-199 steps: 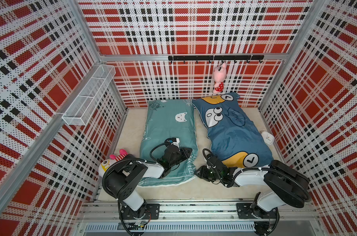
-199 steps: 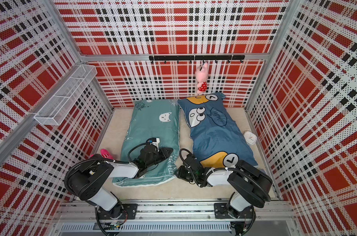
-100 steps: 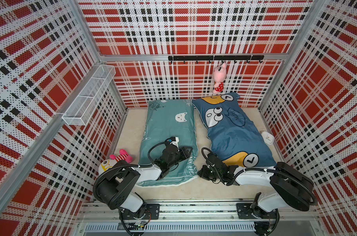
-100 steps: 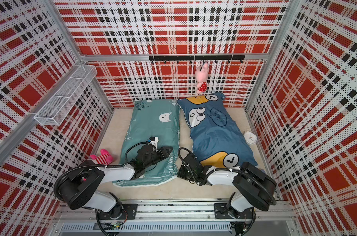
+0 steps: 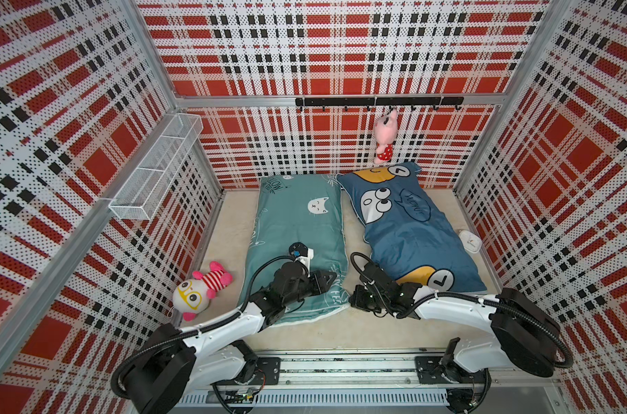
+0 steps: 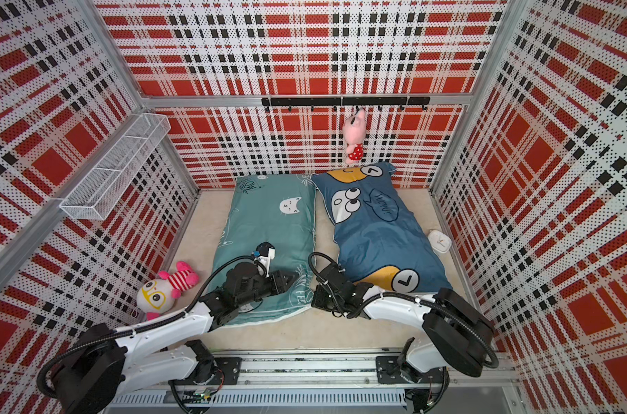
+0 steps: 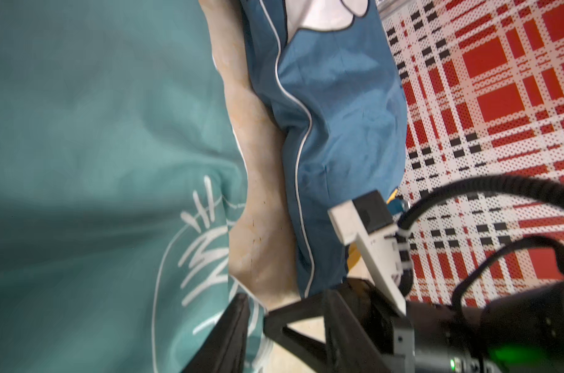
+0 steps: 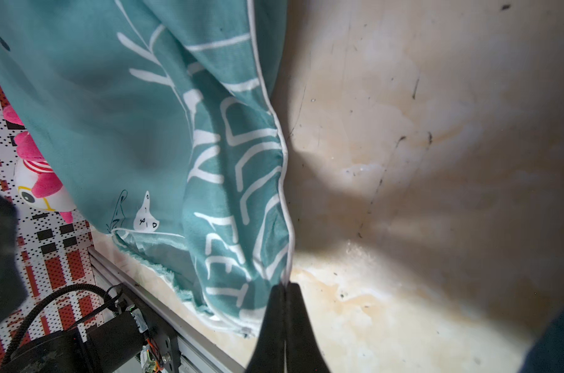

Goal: Zip up pillowcases
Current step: Pick up the pillowcase from the center of the board.

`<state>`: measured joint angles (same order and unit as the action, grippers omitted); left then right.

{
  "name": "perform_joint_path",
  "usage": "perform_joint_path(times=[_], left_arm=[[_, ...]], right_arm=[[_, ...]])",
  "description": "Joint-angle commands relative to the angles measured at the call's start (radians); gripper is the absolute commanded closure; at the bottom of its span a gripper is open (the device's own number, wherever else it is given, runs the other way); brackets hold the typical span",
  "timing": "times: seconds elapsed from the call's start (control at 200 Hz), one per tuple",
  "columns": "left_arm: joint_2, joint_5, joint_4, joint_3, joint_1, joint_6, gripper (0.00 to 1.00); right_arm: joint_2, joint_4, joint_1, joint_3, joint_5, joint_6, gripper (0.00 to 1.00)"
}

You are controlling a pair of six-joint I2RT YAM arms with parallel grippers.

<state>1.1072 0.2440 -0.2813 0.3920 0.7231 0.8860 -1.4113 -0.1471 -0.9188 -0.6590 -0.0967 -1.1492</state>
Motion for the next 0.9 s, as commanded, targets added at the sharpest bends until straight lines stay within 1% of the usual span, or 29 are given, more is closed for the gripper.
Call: perform_joint_path(times=[0.0, 0.13, 0.311, 0.486, 0.656, 0.897], left_arm=[[-0.011, 0.098, 0.004, -0.040, 0.048, 0.059, 0.63], [0.007, 0.166, -0.057, -0.068, 0.093, 0.112, 0.72], [0.055, 0.191, -0.116, -0.082, 0.114, 0.136, 0.76], [0.136, 0.185, -0.161, -0.070, 0.119, 0.133, 0.75], [0.192, 0.177, -0.164, -0.051, 0.121, 0.116, 0.74], [0.236, 0.166, -0.187, -0.041, 0.124, 0.111, 0.67]], right_arm=[[0.008, -0.050, 0.010, -0.029, 0.009, 0.022, 1.00], [0.012, -0.080, 0.027, -0.046, 0.014, 0.041, 1.00], [0.014, -0.093, 0.032, -0.056, 0.014, 0.052, 1.00], [0.021, -0.094, 0.032, -0.056, 0.017, 0.051, 1.00], [0.034, -0.098, 0.032, -0.053, 0.025, 0.051, 1.00], [0.040, -0.094, 0.032, -0.051, 0.026, 0.049, 1.00]])
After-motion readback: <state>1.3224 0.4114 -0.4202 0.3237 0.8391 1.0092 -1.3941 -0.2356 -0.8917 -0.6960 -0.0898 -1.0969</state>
